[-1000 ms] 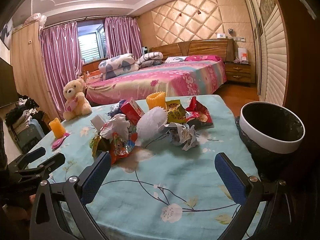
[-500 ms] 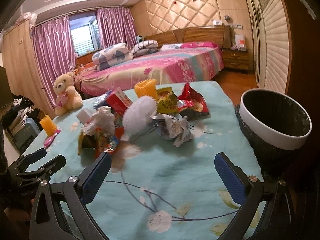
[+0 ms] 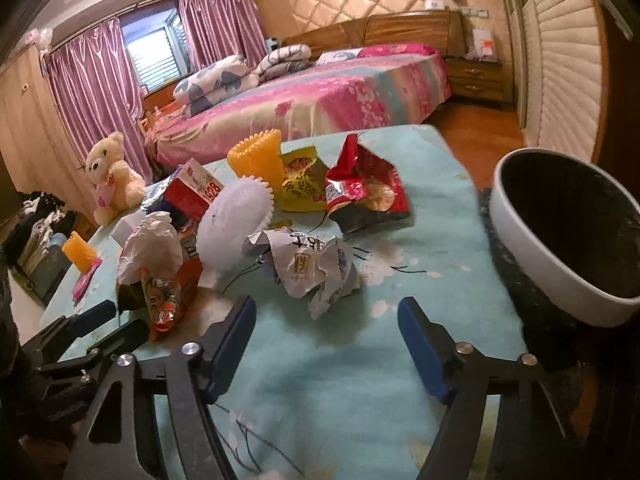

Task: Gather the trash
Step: 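Move both tools forward and down toward the trash pile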

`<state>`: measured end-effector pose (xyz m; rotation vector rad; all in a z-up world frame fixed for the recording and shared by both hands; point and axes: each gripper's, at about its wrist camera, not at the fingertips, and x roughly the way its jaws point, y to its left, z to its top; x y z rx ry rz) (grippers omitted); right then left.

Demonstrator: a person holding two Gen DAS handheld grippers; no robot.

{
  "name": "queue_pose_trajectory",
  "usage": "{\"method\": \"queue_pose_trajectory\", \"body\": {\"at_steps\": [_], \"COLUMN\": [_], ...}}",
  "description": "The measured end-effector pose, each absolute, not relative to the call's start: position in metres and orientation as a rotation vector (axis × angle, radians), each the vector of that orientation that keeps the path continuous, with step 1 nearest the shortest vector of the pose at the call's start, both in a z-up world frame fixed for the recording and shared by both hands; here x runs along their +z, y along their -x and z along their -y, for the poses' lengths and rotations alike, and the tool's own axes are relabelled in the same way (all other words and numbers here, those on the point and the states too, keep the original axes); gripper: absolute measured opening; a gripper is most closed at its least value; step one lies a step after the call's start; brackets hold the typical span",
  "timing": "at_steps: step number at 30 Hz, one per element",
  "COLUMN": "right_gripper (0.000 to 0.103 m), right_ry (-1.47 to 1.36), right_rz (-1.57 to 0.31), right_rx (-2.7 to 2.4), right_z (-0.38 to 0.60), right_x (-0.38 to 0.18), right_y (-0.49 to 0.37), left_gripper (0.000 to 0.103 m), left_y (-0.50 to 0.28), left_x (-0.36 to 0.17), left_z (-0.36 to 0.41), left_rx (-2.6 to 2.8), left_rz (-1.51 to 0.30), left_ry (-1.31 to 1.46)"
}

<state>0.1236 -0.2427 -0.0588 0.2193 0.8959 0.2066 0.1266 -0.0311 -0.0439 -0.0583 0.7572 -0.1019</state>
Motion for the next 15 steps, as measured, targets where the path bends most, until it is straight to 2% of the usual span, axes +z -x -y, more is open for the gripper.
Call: {"method": "queue_pose_trajectory", "body": {"at_steps": [4, 6, 7, 9, 11, 14, 15], "right_gripper": [0.064, 0.061, 0.058, 0.036, 0.023, 0.015, 0.007], "right_ry": [-0.229, -0.240, -0.241, -0.241, -0.259, -0.276, -0.277], "right_rz": [-0.927, -0.936, -0.939, -0.947, -0.958, -0.958, -0.956], "right_rx": [0.237, 0.251, 0.256, 0.267, 0.278, 0.280, 0.280], "right_z": [0.242, 0.243, 0.243, 0.244, 0.246, 0.252, 0.253], "right_x": [-0.064, -0.067, -0.067, -0.069, -0.072, -0.073, -0.073], "right_y": [-0.138, -0.142, -0.145, -0.148, -0.150, -0.147, -0.146], "left_gripper": [0.068, 0.055, 0.052, 0.043, 0.043, 0.044, 0.044], "left_y": [-0.139, -0.145, -0.150, -0.155, -0.156, -0.150, -0.147], "left_x": [-0.047, -0.049, -0.051, -0.055, -0.057, -0.051, -0.048], "left_z": [0.035, 0.036, 0.036, 0.036, 0.035, 0.034, 0.035], "left_rx": [-0.093, -0.105, -0.111, -0.112, -0.109, -0.103, -0.100], "left_rz": [-0.778, -0.796, -0.808, -0.835, -0.856, -0.845, -0.839], "left_ry": [0.049, 0.061, 0.070, 0.081, 0.090, 0.088, 0.079]}}
